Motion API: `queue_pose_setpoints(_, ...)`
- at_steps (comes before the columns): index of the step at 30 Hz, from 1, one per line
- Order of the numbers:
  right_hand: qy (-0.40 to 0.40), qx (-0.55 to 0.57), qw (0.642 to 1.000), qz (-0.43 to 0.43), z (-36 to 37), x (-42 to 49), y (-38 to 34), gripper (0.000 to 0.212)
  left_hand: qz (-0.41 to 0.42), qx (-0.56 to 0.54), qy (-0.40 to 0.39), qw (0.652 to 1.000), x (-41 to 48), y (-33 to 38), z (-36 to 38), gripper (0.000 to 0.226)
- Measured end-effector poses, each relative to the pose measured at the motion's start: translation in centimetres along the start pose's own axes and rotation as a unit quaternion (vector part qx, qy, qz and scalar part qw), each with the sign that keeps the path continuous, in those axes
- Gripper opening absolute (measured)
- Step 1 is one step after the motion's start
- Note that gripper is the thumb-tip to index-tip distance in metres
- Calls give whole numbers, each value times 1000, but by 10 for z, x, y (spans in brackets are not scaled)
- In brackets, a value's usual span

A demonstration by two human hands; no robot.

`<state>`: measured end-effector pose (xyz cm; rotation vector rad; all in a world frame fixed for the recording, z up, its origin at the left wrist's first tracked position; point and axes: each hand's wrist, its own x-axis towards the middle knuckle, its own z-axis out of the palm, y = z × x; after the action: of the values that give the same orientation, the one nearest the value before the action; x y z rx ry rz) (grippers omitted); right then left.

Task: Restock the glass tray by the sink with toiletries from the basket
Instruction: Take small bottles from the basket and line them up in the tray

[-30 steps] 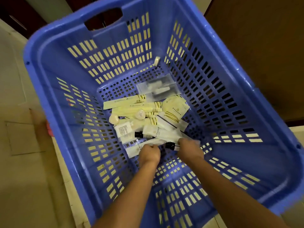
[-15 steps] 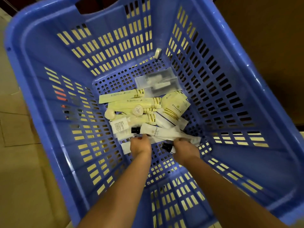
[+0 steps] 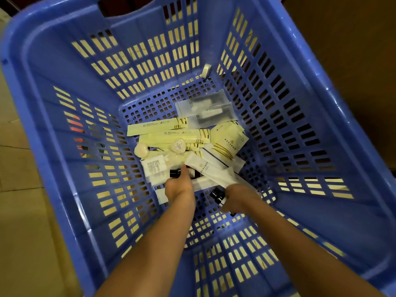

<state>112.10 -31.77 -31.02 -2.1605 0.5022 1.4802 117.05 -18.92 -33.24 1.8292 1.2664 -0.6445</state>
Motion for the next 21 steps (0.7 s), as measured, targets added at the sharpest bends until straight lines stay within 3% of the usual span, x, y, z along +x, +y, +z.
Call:
queue_pose_setpoints(9,56,168,984,-33,-16,-14,-8,26,-22,-69,2,997,-9,-5,1,46)
queue_pose_setpoints(15,59,142,987,-51,-17,-27,-13,28,-9,-86,18,996,-11,-15,-5,46)
queue_pose_setpoints(21,98,190,975,-66,-20,-46,-12,27,42,-73,5,996,-28,-11,-18,40)
